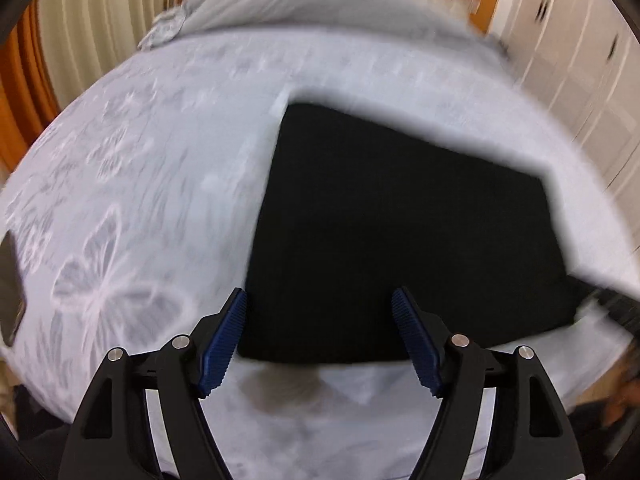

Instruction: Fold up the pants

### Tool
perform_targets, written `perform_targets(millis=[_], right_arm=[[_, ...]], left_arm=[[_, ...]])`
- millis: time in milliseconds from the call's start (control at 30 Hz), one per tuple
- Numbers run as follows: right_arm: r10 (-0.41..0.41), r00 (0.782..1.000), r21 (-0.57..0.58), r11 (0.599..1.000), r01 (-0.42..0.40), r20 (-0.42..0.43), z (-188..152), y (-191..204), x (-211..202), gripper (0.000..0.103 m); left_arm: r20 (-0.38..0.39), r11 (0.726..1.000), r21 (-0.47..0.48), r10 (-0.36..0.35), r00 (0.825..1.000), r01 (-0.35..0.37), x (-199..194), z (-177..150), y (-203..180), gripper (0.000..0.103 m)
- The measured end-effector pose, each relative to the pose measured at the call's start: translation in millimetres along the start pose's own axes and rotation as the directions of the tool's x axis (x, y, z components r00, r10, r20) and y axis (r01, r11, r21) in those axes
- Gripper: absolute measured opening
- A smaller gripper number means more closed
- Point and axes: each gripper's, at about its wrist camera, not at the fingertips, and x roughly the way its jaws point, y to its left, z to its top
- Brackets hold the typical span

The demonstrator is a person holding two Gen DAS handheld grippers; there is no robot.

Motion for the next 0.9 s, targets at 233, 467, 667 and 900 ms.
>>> perform_targets(millis=[233, 467, 667, 900], right_arm=[[0.015, 0.998, 0.125, 0.992, -0.023, 0.066, -6.3, -18.6, -28.9, 0.080], [0.144, 0.988, 0.181, 0.975, -0.133, -0.051, -14.3, -9.0, 4.6, 0.091], [0.150, 0.987, 0.207, 0.969, -0.136, -0.053, -13.4, -4.8, 11.5, 0.096], [0.149, 0.986, 0.241, 0.962, -0.126, -0.078, -15.0, -8.1, 20.4, 0.096]], left_arm=[[0.030, 0.993, -0.103, -0.051, 0.998, 0.054, -16.8, -1.9, 18.6, 0.080], [-0.016, 0.996, -0.073, -0.062, 0.998, 0.060, -9.4, -3.1, 3.8, 0.086], [-0.026, 0.994, -0.092, -0.066, 0.997, 0.064, -6.9, -1.0, 1.6, 0.087], [-0.037, 0.993, -0.098, -0.071, 0.997, 0.067, -4.5, -0.1, 4.0, 0.087]])
